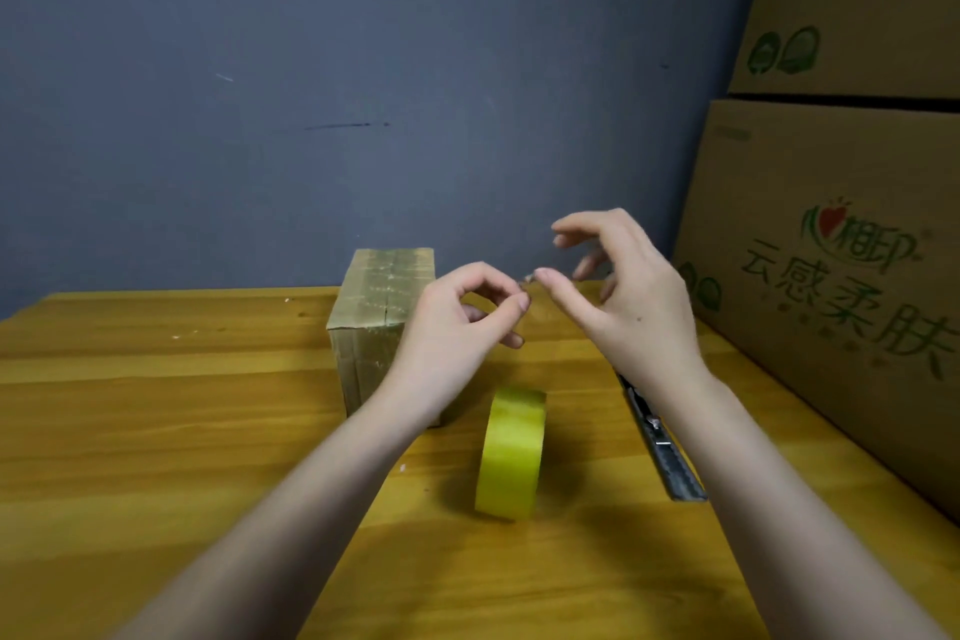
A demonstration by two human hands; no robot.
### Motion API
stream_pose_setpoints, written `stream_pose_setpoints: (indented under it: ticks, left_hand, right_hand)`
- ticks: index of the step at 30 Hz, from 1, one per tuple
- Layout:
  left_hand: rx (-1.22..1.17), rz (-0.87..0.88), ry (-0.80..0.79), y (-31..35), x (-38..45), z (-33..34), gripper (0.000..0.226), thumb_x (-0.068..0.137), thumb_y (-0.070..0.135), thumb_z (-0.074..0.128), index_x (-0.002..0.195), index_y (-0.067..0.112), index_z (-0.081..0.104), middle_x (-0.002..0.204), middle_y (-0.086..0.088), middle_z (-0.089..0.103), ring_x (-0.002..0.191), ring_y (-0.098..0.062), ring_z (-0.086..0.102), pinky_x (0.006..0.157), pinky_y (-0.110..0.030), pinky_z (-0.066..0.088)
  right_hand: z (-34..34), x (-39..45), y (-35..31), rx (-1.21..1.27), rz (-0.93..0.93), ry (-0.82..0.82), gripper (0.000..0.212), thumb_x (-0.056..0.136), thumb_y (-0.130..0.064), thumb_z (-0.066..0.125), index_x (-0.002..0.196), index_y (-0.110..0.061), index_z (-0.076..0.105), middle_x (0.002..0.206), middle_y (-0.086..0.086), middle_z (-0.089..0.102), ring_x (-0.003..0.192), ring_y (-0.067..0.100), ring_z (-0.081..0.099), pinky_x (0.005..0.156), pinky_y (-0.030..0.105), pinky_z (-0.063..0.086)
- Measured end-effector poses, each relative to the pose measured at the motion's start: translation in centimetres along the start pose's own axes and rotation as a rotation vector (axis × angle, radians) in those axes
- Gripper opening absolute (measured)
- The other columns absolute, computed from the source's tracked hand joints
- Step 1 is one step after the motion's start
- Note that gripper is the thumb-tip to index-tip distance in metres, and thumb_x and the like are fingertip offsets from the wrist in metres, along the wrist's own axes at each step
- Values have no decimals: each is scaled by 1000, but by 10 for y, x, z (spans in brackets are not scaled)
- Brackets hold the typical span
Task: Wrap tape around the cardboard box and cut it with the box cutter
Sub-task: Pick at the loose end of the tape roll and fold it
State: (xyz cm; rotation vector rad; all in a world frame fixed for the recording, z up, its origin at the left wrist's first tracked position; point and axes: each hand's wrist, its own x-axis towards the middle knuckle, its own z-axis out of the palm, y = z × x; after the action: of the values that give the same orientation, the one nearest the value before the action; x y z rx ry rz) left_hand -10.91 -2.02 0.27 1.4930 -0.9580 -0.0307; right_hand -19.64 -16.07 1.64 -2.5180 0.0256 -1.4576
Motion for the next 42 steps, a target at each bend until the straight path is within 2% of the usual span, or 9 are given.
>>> stream_pose_setpoints:
  ticks: [3, 6, 11, 17, 22, 28, 31, 35, 42]
  left_hand:
    - [-12, -4, 27, 1, 0, 1, 12, 85, 14, 65, 74, 15, 61, 73, -3, 62, 50, -9, 65, 58, -16, 48]
    - [-7, -3, 54, -1, 3, 1, 15, 86, 15, 65, 71, 16, 60, 71, -1, 61, 48, -9, 64, 56, -18, 48]
    - [10, -16, 72, -4, 4, 0, 16, 87, 17, 63, 71, 16, 61, 72, 1, 61, 49, -10, 64, 58, -20, 48]
    - [26, -55, 40, -4, 6, -8, 21, 87, 21, 62, 67, 17, 65, 64, 3, 65, 61, -15, 70, 72, -29, 52]
    - [74, -79, 7, 4, 3, -6, 22, 88, 22, 62, 74, 8, 70, 71, -11, 71, 70, -15, 68, 77, -29, 52]
    - [117, -100, 34, 3, 4, -11, 20, 85, 28, 64, 69, 20, 73, 87, -10, 70, 90, -17, 61, 87, -29, 43]
    - [65, -122, 41, 4, 3, -10, 23, 86, 25, 63, 68, 14, 72, 85, -13, 70, 87, -17, 61, 78, -17, 41]
    - [35, -132, 49, 3, 4, -9, 25, 86, 25, 63, 63, 17, 69, 81, -16, 68, 77, -14, 58, 69, -15, 39]
    - [10, -140, 57, 6, 3, -7, 26, 86, 22, 63, 63, 12, 69, 73, -2, 68, 78, -5, 58, 70, -7, 38]
  right_hand:
    - [8, -10, -1, 417, 259, -15, 26, 83, -23, 69, 106, -18, 58, 92, -7, 64, 81, 10, 62, 66, 29, 51]
    - [17, -18, -3, 610, 363, -22, 25, 82, -9, 69, 104, -12, 59, 86, -1, 65, 80, 9, 63, 74, 40, 50]
    - [26, -23, -2, 781, 447, 15, 24, 81, -7, 69, 102, -13, 59, 80, -3, 66, 77, 7, 61, 70, 27, 50]
    - [27, -26, -7, 803, 456, 66, 25, 81, -4, 69, 94, -14, 51, 78, -6, 65, 77, 7, 62, 69, 23, 51]
    - [21, -32, -9, 786, 427, 78, 21, 82, -3, 67, 90, -11, 49, 81, -1, 66, 80, 13, 64, 72, 28, 50]
    - [20, -35, -10, 790, 396, 74, 7, 90, 2, 53, 90, -5, 54, 85, 2, 69, 86, 12, 66, 71, 17, 48]
    - [19, -37, -11, 715, 355, 39, 18, 91, -2, 53, 88, -17, 62, 89, -4, 69, 91, 13, 65, 75, 22, 50]
    - [19, -37, -14, 598, 314, 11, 16, 88, -6, 61, 94, -19, 68, 92, -7, 68, 92, 14, 63, 75, 24, 52]
    - [24, -38, -22, 570, 349, 111, 15, 84, -14, 68, 96, -21, 70, 93, -2, 68, 89, 15, 62, 76, 28, 53]
